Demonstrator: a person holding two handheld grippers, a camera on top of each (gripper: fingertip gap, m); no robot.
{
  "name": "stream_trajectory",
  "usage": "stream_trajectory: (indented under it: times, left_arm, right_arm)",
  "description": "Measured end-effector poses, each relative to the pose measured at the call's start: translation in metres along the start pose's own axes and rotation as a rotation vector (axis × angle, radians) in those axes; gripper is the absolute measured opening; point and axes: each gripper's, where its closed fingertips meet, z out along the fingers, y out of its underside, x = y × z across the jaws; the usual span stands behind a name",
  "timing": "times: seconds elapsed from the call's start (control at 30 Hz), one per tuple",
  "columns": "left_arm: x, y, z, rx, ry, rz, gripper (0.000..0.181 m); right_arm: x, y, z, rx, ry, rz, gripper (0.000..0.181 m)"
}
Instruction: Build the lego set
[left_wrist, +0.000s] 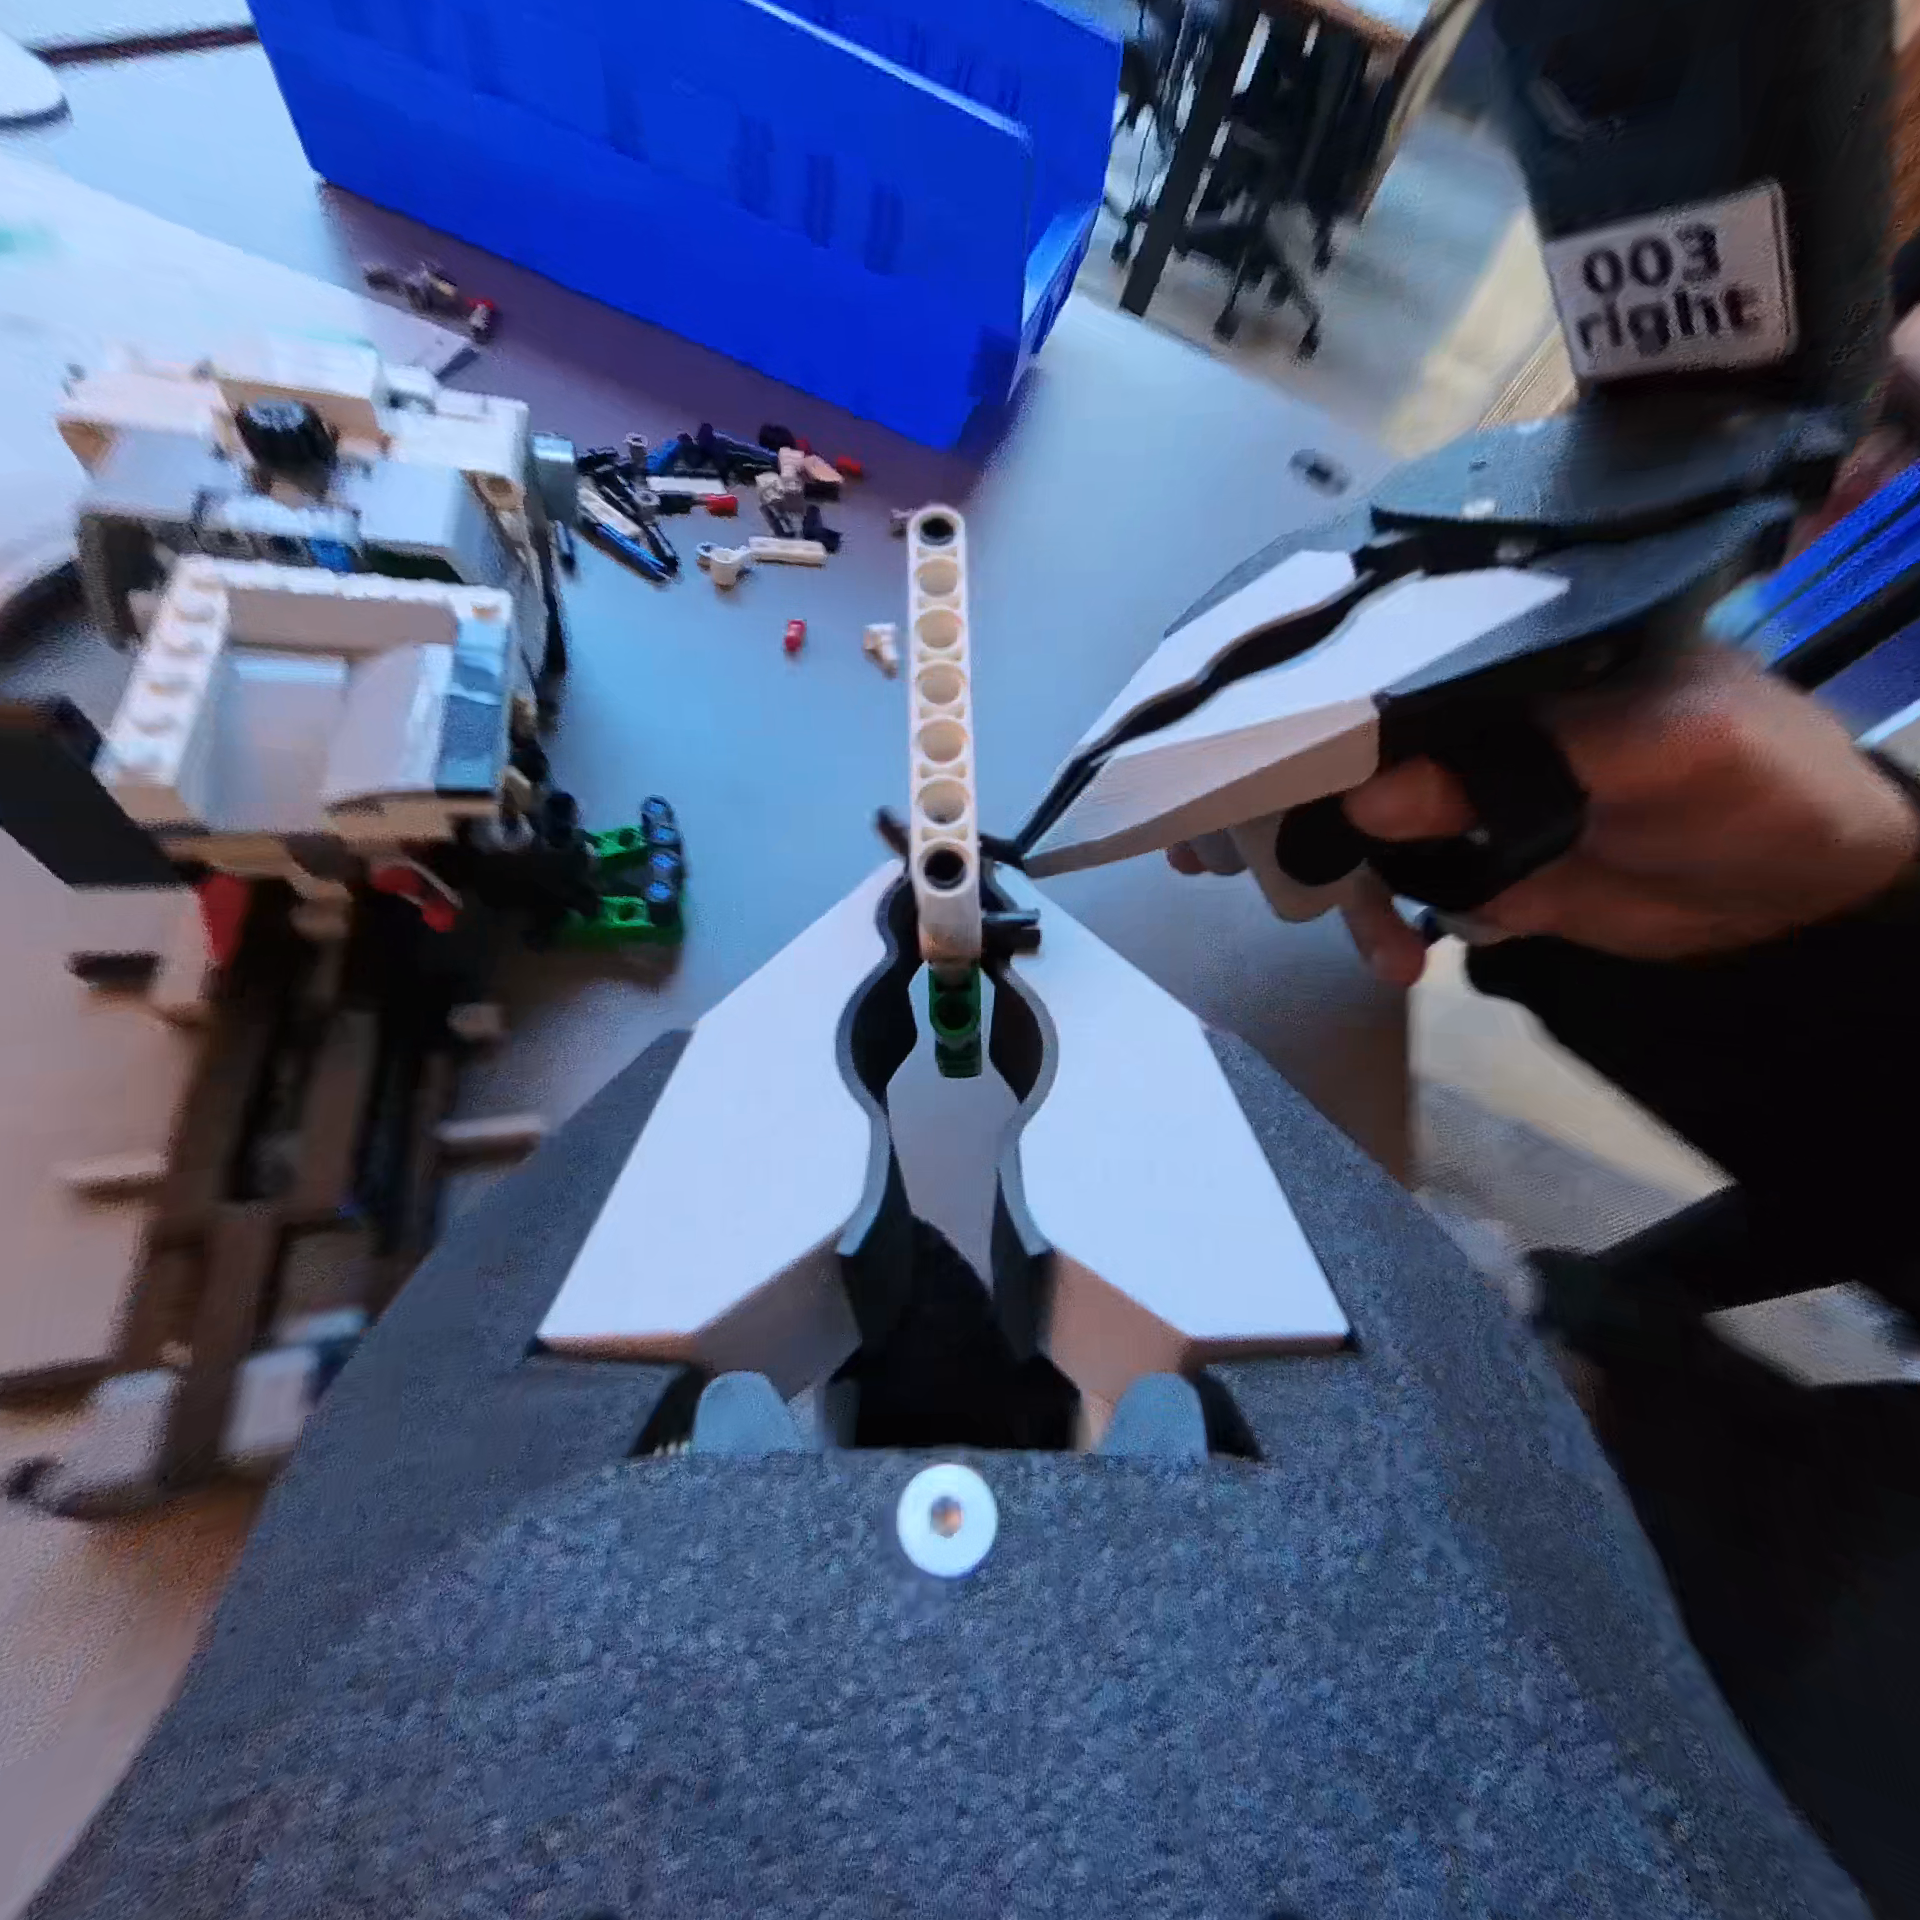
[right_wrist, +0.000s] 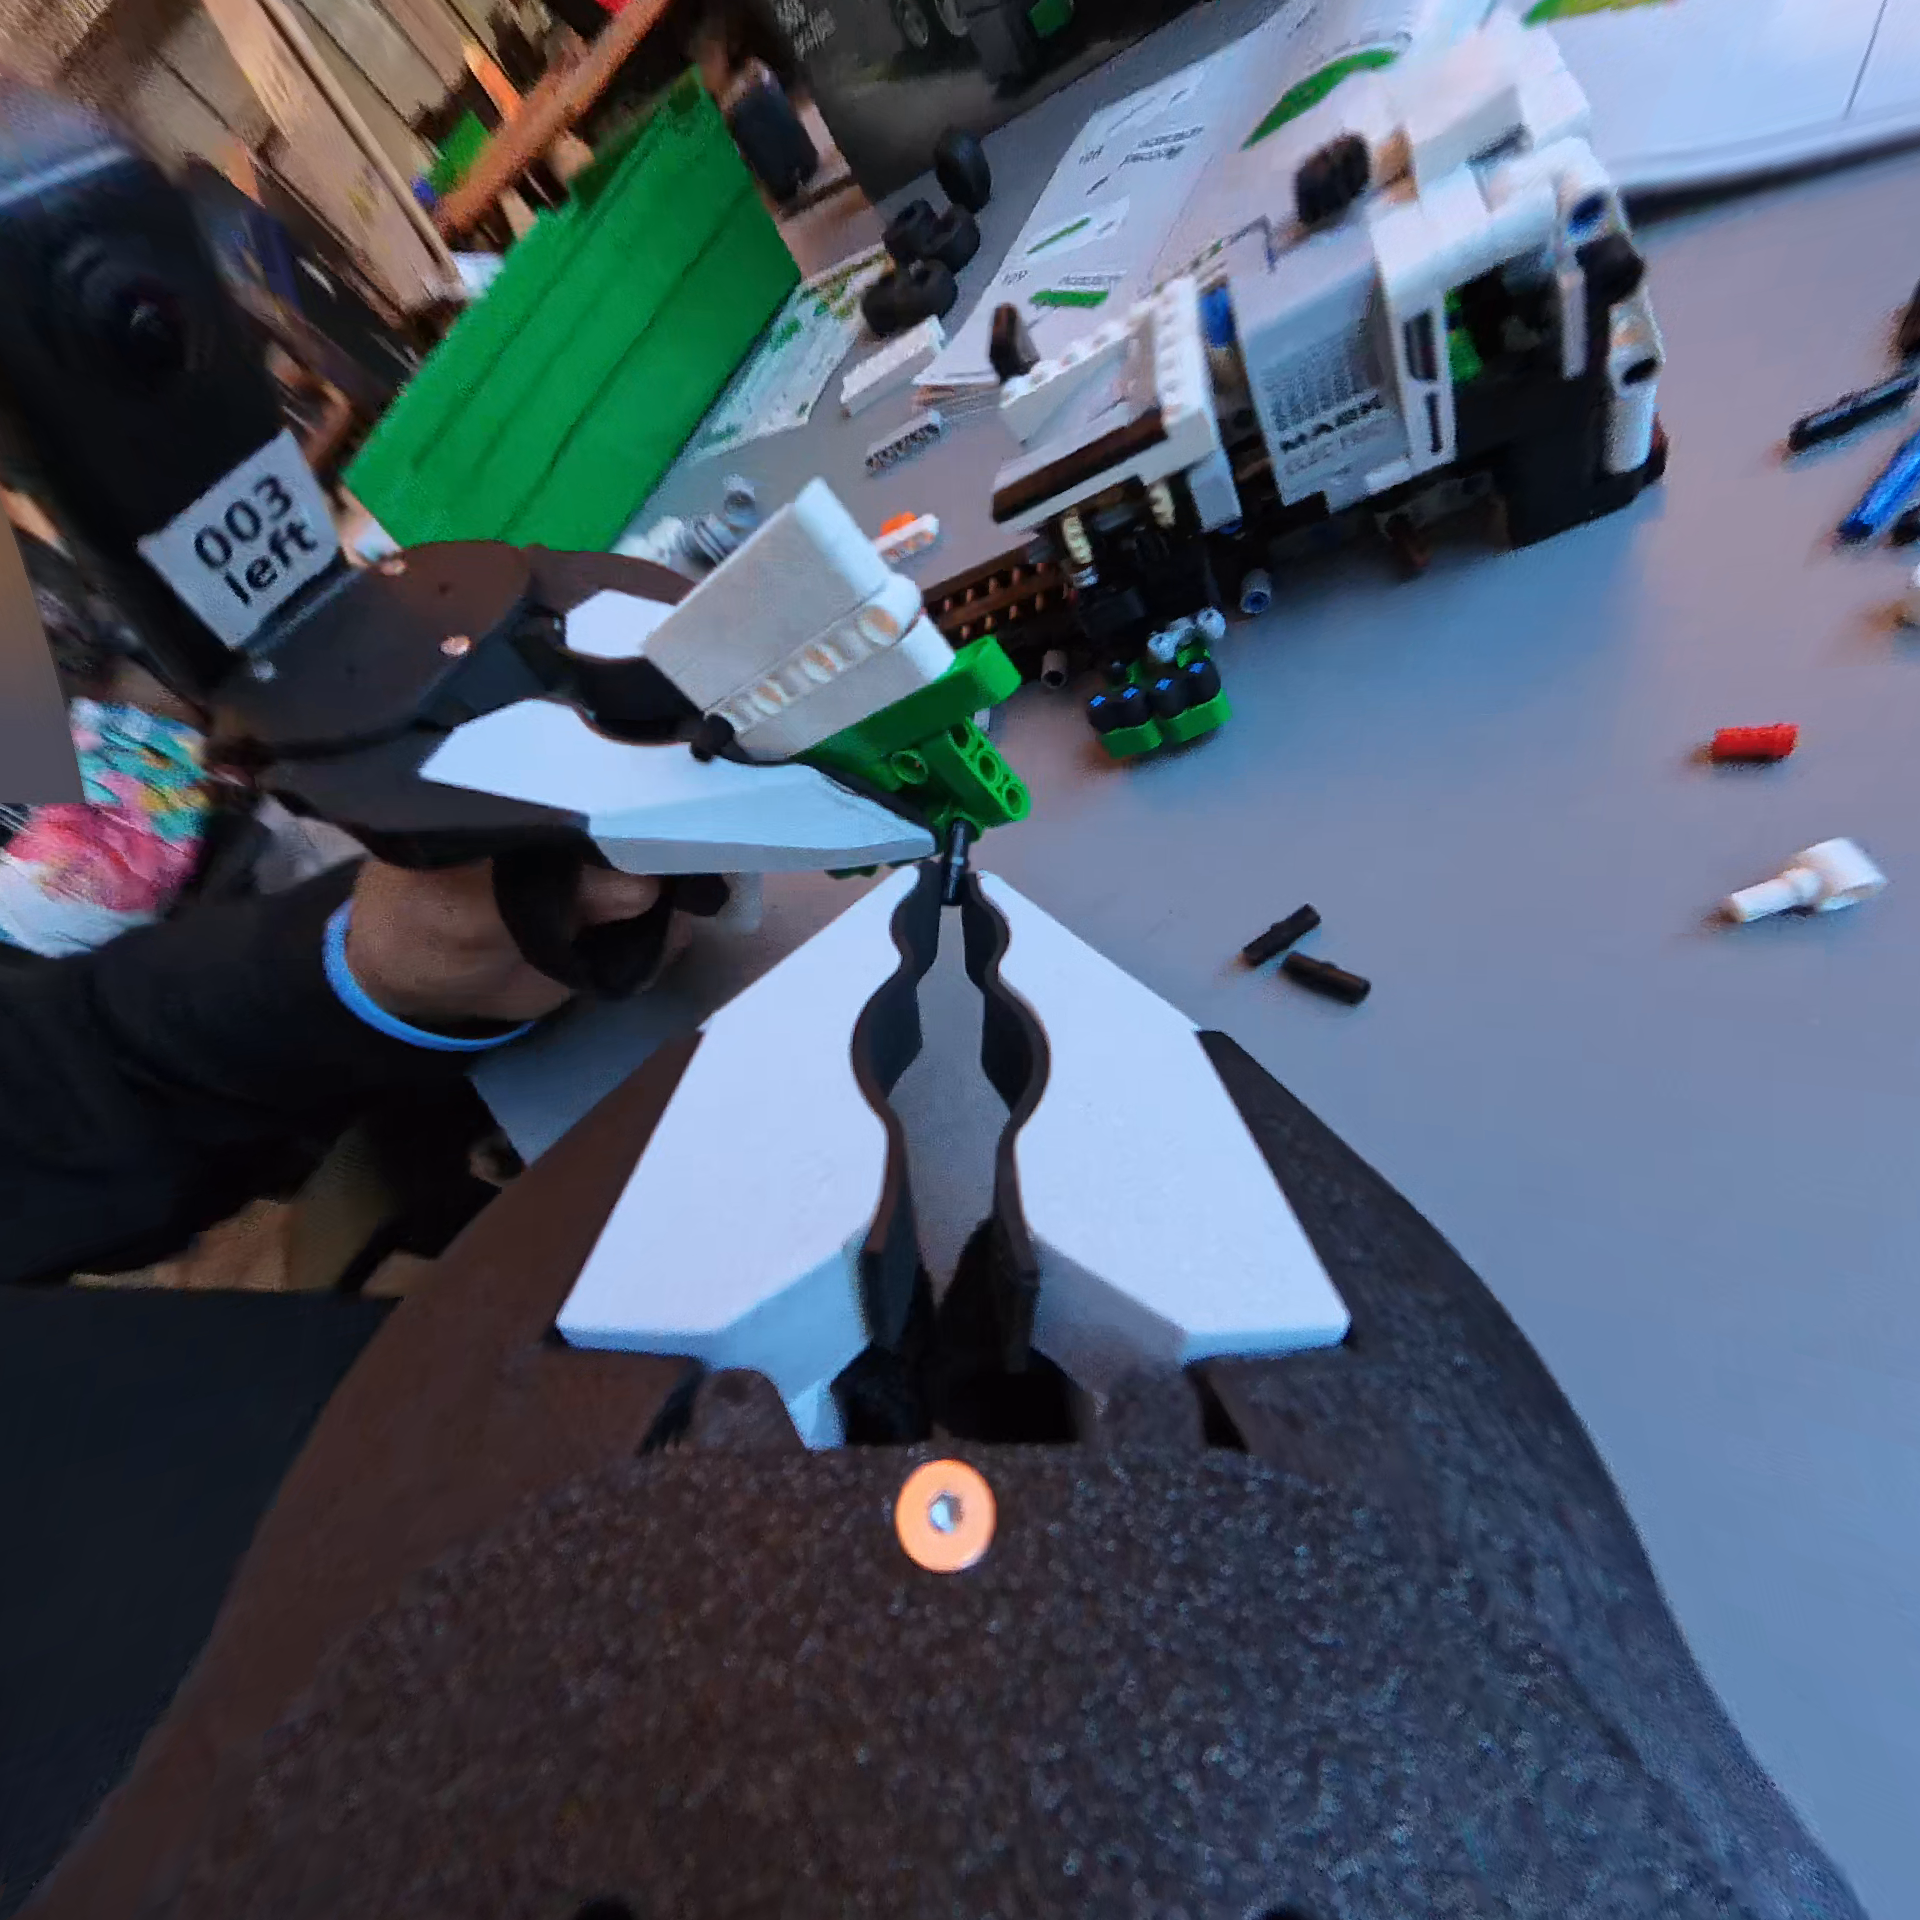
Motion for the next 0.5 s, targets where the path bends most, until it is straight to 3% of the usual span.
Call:
stream_trajectory:
  times: [0.03, 0.2, 0.37, 0.5]
  left_arm:
    - [0.007, -0.001, -0.004, 0.027, 0.025, -0.073, 0.007]
    - [0.034, -0.001, -0.035, 0.181, 0.141, -0.425, 0.006]
    - [0.029, 0.008, -0.064, 0.286, 0.147, -0.641, 0.006]
    - [0.022, 0.019, -0.086, 0.337, 0.126, -0.685, 0.006]
  right_arm:
    - [-0.006, -0.001, -0.005, -0.024, 0.029, -0.056, 0.003]
    - [-0.034, -0.004, -0.026, -0.103, 0.131, -0.376, 0.003]
    - [-0.043, 0.020, -0.016, -0.255, 0.008, -0.598, 0.003]
    - [-0.034, 0.059, -0.008, -0.530, -0.128, -0.874, 0.003]
